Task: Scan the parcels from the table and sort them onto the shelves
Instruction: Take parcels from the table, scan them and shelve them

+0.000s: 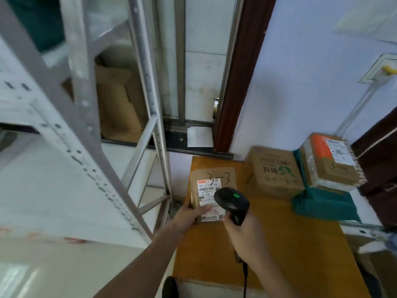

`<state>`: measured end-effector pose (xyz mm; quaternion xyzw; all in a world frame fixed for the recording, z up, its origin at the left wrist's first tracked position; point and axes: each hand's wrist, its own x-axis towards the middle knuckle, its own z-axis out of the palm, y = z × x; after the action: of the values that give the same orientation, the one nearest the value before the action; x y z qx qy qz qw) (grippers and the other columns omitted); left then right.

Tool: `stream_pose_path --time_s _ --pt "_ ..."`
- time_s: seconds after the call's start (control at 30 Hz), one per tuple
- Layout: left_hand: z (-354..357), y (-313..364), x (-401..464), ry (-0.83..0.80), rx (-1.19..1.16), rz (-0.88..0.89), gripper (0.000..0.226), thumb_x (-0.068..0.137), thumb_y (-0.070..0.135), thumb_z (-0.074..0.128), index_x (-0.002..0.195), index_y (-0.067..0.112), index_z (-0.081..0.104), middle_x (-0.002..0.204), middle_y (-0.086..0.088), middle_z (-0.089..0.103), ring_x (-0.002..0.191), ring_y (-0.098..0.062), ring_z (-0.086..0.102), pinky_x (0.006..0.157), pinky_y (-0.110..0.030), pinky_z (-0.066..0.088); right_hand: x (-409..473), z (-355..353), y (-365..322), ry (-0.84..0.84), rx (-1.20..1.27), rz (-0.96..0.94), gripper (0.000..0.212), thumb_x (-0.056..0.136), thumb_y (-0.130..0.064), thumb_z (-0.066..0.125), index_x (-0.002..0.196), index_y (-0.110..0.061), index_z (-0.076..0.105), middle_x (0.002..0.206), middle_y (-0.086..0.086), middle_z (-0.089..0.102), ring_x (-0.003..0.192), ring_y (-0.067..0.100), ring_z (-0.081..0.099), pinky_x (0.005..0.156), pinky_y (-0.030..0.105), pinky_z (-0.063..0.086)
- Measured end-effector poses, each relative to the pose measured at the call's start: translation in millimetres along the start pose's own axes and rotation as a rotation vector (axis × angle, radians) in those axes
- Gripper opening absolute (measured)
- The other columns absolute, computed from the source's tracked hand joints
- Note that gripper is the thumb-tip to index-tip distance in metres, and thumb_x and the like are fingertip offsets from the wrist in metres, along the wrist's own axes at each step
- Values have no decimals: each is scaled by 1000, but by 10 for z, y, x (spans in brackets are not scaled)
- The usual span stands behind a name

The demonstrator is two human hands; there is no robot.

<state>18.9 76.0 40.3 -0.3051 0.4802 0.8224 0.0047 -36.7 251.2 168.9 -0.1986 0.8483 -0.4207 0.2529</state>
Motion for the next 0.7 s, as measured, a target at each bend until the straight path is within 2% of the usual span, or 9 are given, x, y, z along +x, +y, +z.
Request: stream_pose_path --time_s 0.07,0.1,0.17,0.27,0.33,0.4,0.5,0.57,0.7 --pt "9 -104 -364 79 -31 32 56 88 23 84 138 20 59 122 -11 77 113 -29 75 92 -42 62 -174 27 13 -66 6 -33 15 96 -20 64 82 -16 59 55 3 54 45 14 53 46 26 44" --pt "9 -164 -548 125 -52 49 49 92 23 80 137 22 60 121 -9 78 110 -27 76 84 -35 63 -269 50 11 -93 6 -52 16 96 -20 63 81 -16 60 54 2 54 44 13 53 46 25 45" --pt "-25 -287 -900 199 -88 97 47 95 25 76 139 22 59 122 -8 78 111 -25 76 81 -30 63 -464 113 -16 -141 8 -84 16 96 -18 63 81 -13 61 51 -1 55 40 9 54 44 20 46" --pt "-156 -459 -1392 299 -138 181 52 96 27 73 144 21 57 126 -7 76 115 -26 74 88 -33 62 -723 275 -92 -206 20 -124 7 95 -13 62 88 -12 62 57 2 63 44 10 62 47 20 52" --pt "-290 -529 -1697 368 -182 223 49 98 29 70 145 24 57 128 -5 76 116 -26 74 90 -35 60 -850 436 -152 -229 23 -161 5 93 -12 64 90 -16 64 65 5 70 52 15 68 53 30 59" --pt "-447 -582 -1993 426 -215 268 47 99 30 67 145 26 57 130 -6 75 118 -28 73 95 -41 58 -966 630 -242 -253 4 -216 11 92 -15 66 82 -19 64 64 1 70 55 16 68 56 36 59" --pt "-741 -649 -2412 518 -236 330 47 98 30 68 144 28 59 130 -7 75 118 -30 73 94 -43 58 -1140 985 -440 -301 -58 -288 37 92 -17 67 62 -28 49 45 -16 55 44 3 51 45 14 33" --pt "-972 -679 -2682 580 -251 362 49 97 30 70 144 29 58 129 -7 75 117 -29 73 96 -44 58 -1277 1258 -620 -332 -83 -317 41 90 -13 68 60 -29 45 43 -17 53 42 0 48 44 11 31" --pt "-1543 -708 -3212 688 -289 423 49 97 28 71 144 28 58 128 -7 76 117 -31 73 110 -56 51 -1600 1888 -1040 -403 -132 -359 41 90 -10 68 60 -27 45 44 -8 51 44 -1 45 45 12 29"
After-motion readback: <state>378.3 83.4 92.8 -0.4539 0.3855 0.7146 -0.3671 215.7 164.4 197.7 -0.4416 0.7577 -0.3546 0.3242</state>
